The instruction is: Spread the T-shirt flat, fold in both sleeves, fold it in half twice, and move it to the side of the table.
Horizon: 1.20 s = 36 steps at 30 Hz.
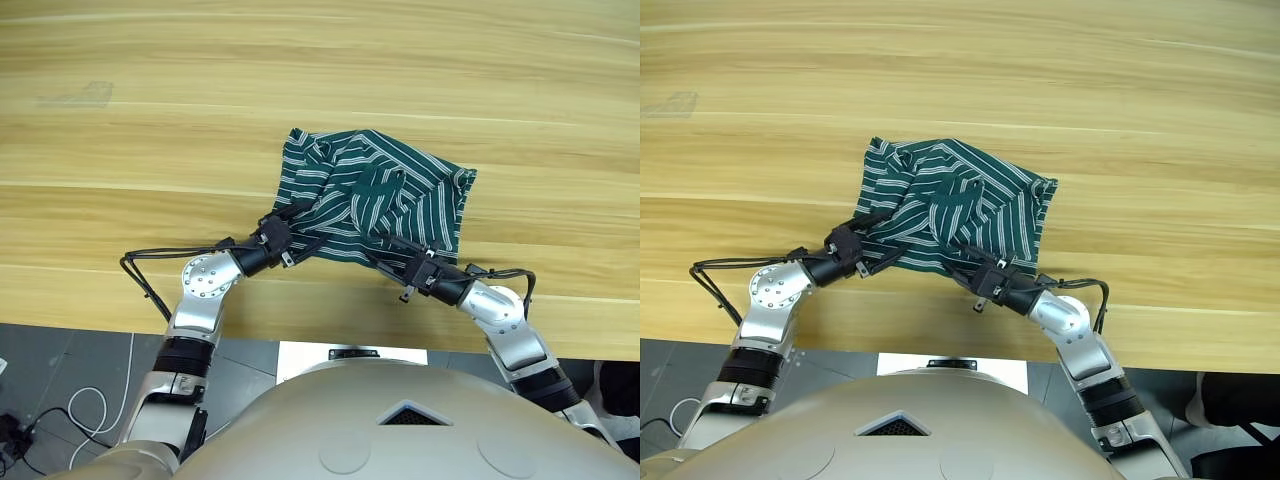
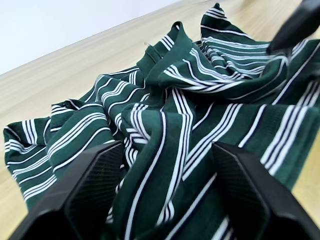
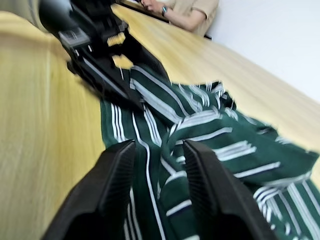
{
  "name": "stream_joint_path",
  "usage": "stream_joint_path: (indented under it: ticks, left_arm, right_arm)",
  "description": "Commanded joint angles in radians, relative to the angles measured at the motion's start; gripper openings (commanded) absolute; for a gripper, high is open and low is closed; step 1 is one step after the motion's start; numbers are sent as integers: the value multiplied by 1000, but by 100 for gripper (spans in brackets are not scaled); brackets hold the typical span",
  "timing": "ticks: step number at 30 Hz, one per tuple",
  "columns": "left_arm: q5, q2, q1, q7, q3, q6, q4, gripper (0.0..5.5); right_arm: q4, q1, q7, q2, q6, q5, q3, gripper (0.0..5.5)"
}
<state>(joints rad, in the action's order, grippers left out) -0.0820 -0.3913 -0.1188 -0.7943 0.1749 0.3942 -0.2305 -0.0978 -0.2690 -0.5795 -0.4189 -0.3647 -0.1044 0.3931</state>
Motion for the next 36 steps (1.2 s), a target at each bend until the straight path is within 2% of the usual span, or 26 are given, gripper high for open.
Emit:
stream_joint_path:
  ticks: [1, 4, 15, 20, 36]
  left_arm:
    - [-1, 1, 15, -3, 9, 2, -7, 325]
    - [-1, -1, 13, -6, 12, 5, -5, 325]
    - [1, 2, 0, 12, 14, -13, 4, 325]
    - [-5, 2, -8, 18, 12, -21, 9, 260]
    - [-36, 23, -22, 33, 2, -39, 11, 8]
  right_arm:
    - [7, 12, 8, -9, 33, -21, -7, 258]
    - [53, 30, 24, 1, 45, -22, -19, 287]
    - [246, 121, 34, 47, 51, -18, -26, 287]
    - [253, 106, 34, 52, 34, -20, -14, 290]
    - [243, 74, 21, 29, 14, -9, -21, 7]
